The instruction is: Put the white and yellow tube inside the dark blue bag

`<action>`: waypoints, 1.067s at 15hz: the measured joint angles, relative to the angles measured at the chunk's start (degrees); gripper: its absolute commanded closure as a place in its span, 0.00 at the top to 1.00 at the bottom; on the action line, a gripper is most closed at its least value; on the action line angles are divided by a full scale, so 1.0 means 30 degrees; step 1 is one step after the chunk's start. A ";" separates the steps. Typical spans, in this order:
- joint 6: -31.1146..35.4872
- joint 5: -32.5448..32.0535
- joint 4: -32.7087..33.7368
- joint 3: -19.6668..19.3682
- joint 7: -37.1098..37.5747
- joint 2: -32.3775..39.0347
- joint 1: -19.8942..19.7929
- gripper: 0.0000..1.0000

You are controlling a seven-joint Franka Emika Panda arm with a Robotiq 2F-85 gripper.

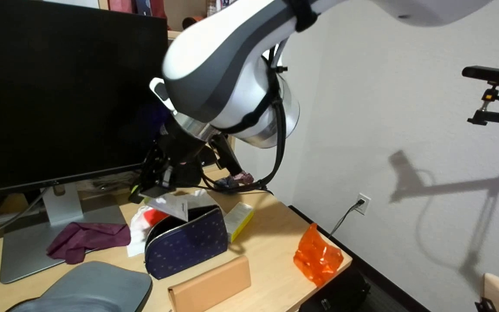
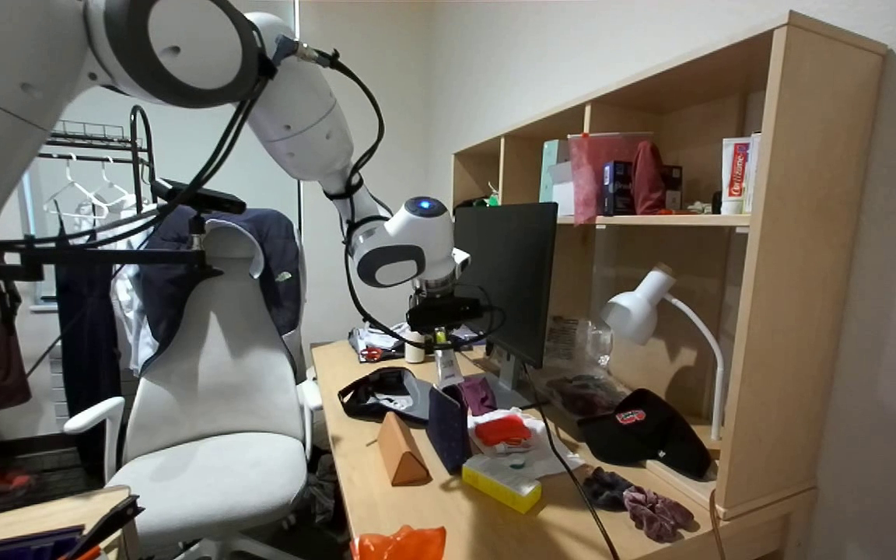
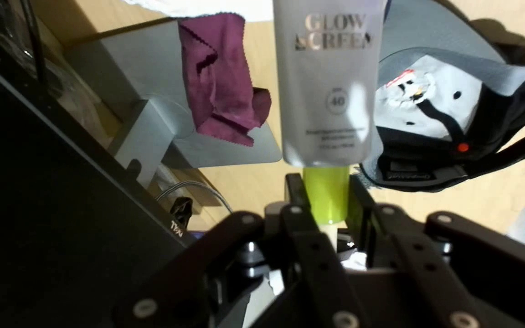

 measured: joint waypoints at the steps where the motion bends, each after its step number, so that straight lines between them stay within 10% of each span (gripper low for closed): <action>1: 0.0637 0.0304 0.0005 0.0326 -0.0076 0.0137 -0.0172 0.25; 9: 0.2074 0.0344 0.0016 0.0101 0.0032 0.0261 0.0128 0.13; 16: 0.4898 0.0203 -0.0392 -0.4455 0.1708 0.0275 0.4743 0.13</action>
